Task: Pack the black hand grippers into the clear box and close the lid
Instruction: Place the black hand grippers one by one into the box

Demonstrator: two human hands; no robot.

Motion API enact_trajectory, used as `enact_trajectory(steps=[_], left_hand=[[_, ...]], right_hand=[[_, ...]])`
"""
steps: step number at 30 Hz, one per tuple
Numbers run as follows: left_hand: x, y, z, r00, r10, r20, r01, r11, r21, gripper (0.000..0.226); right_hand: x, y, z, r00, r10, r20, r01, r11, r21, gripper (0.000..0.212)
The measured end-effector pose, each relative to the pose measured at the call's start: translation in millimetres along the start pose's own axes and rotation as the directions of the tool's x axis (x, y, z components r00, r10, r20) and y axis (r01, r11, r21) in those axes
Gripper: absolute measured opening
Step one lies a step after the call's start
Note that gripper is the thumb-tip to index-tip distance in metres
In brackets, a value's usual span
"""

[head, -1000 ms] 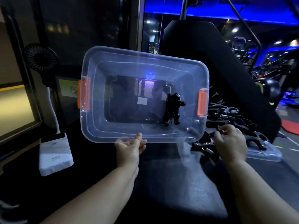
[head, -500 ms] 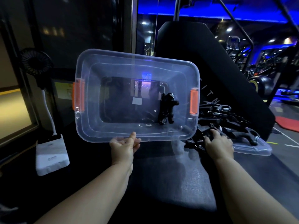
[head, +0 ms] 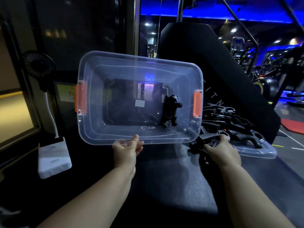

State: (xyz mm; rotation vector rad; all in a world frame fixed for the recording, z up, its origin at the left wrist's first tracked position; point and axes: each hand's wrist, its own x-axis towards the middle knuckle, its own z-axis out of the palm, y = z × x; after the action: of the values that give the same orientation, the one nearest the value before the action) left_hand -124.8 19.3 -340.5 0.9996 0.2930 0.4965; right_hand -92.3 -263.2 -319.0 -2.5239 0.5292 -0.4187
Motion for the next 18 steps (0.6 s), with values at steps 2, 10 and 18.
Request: enact_trajectory(steps=[2,10,18], left_hand=[[0,0,0,1.000,0.002,-0.002,-0.002,1.000,0.001,0.035],[-2,1,1,1.000,0.018,0.006,-0.018,1.000,-0.009,0.031],[-2,0,1,1.000,0.014,0.005,-0.014,1.000,0.006,0.028]], right_hand=[[0,-1,0,1.000,0.026,0.004,-0.027,0.999,0.046,0.058],[-4,9,-8,0.961,0.269,0.060,-0.266,0.851,0.453,0.058],[-13,17,-8,0.939,0.320,0.127,-0.300,0.582,0.756,0.096]])
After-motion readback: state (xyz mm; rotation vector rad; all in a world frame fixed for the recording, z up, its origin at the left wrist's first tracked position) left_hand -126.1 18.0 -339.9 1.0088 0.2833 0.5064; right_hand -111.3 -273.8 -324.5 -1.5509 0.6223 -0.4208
